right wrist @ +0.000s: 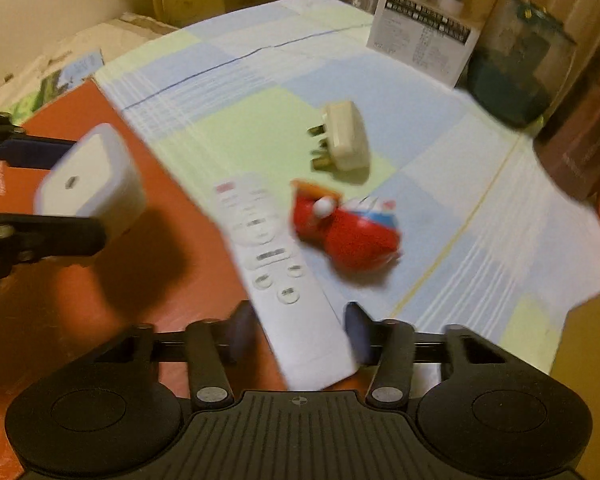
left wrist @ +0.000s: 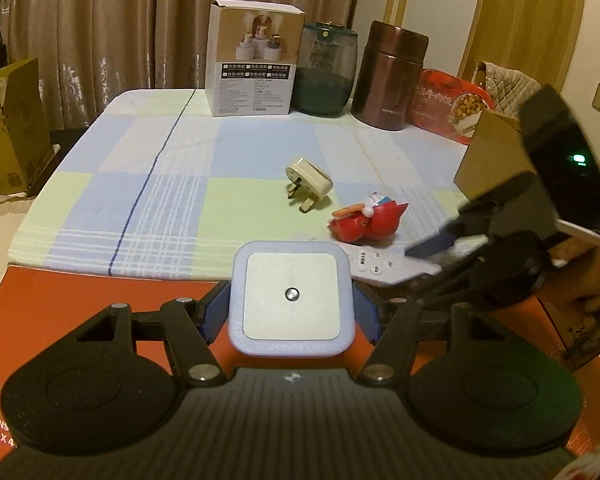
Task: Organize rigid objects
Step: 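Grasp the white remote with buttons with the right tool while the left tool holds the light, then carry the night light and remote into the cardboard box, then release the night light and remote into the box and withdraw both tools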
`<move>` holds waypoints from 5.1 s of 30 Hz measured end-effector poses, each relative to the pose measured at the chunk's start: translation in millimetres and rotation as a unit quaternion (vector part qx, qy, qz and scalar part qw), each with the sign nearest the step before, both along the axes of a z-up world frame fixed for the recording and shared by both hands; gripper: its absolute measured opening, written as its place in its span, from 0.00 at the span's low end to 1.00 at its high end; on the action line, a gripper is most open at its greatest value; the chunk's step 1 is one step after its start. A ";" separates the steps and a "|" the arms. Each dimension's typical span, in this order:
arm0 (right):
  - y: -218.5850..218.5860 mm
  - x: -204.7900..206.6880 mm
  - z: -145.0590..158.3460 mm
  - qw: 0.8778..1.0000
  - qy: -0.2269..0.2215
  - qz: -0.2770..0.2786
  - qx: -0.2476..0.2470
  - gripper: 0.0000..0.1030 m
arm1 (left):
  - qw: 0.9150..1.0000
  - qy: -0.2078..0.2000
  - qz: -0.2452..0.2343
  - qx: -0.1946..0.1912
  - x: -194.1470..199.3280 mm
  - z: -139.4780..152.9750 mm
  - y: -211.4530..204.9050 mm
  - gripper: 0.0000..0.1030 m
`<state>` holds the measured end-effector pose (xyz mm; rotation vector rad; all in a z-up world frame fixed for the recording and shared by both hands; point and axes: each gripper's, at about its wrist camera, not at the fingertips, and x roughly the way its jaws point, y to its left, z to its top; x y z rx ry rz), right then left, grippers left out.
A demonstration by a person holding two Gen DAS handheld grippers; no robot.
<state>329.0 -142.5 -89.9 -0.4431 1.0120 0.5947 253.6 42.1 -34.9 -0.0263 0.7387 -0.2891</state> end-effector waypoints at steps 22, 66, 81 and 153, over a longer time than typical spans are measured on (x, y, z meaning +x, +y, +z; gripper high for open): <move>-9.1 -102.9 4.0 0.988 0.006 -0.137 0.077 0.46 | 1.000 0.010 -0.006 -0.013 -59.1 0.6 0.5 0.59; -218.3 -194.9 199.9 0.906 -0.136 -0.364 0.168 0.34 | 0.987 -0.062 -0.147 -0.033 -81.2 129.3 -169.2 0.59; -303.0 -175.9 162.1 0.893 -0.090 -0.412 0.154 0.34 | 0.976 -0.045 -0.211 0.033 -54.1 125.5 -293.9 0.59; -312.8 -132.3 128.2 0.896 -0.069 -0.421 0.125 0.52 | 0.984 -0.032 -0.174 0.034 -22.2 105.0 -283.4 0.59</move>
